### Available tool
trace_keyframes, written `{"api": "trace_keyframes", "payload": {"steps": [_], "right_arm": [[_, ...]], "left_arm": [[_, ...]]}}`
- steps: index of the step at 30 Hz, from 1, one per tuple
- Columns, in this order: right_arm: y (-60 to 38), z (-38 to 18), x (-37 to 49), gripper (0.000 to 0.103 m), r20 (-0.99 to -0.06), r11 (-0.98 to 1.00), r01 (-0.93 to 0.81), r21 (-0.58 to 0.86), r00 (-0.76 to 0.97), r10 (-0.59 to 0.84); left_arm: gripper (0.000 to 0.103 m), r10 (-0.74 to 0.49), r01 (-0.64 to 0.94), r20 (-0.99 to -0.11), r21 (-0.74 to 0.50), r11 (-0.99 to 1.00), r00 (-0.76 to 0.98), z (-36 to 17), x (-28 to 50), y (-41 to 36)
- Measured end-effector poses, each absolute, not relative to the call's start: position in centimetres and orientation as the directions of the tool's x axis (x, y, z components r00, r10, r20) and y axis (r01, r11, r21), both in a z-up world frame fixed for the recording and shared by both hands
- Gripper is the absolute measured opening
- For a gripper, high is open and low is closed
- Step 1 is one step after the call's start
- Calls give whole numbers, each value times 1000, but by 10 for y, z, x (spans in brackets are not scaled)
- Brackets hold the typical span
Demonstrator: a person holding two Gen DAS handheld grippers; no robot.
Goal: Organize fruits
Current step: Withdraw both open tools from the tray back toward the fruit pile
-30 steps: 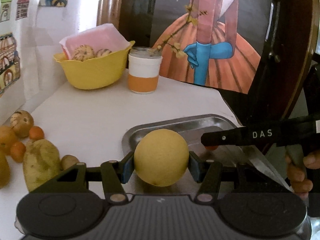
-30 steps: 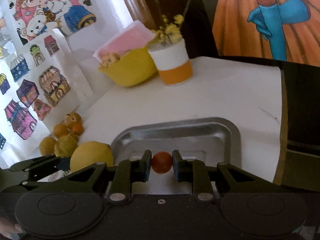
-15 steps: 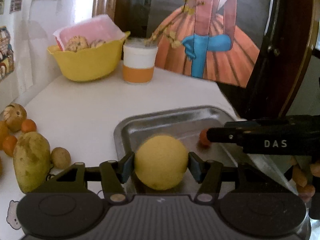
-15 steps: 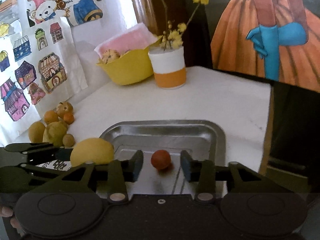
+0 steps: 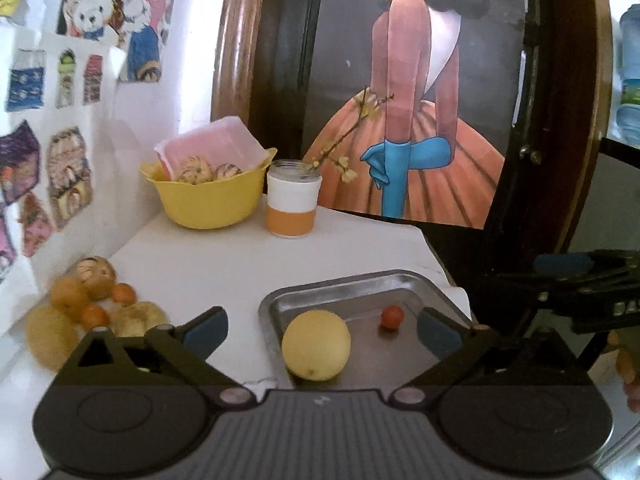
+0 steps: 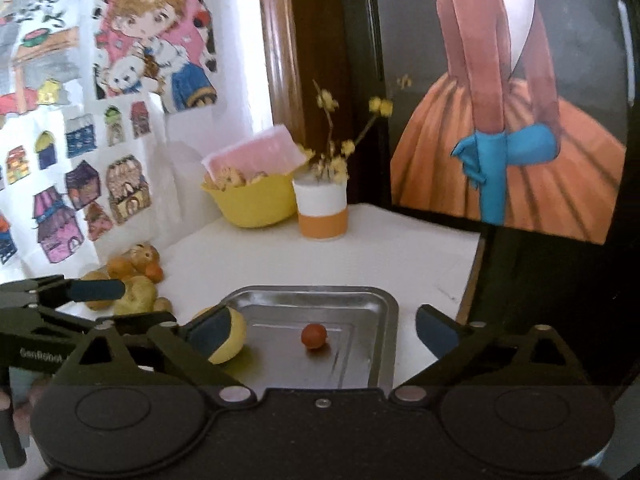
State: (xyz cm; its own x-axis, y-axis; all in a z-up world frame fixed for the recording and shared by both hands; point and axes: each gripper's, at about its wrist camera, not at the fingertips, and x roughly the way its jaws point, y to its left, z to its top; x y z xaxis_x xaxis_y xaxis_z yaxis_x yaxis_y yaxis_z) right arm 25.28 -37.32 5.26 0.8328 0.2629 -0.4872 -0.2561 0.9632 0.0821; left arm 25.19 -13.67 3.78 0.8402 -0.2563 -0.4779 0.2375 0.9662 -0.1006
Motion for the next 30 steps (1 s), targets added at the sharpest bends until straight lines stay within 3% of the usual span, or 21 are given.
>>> {"api": "trace_keyframes", "payload": {"steps": [7,17,30], "right_arm": [[-363,65,190,102,-504,961,-270,64,822,265],[-330,55,120,102,-608,953,-300,35,751,258],[-262,40,85,102,-719,909,-415,24,624,304]], "left_arm": [[103,-252,234,-480,-99,967,840,45,199,-117],[103,-251,249,-518,-74,966,818,38,133,-85],[103,-177,175,-630,-65,982,756,20,99,-31]]}}
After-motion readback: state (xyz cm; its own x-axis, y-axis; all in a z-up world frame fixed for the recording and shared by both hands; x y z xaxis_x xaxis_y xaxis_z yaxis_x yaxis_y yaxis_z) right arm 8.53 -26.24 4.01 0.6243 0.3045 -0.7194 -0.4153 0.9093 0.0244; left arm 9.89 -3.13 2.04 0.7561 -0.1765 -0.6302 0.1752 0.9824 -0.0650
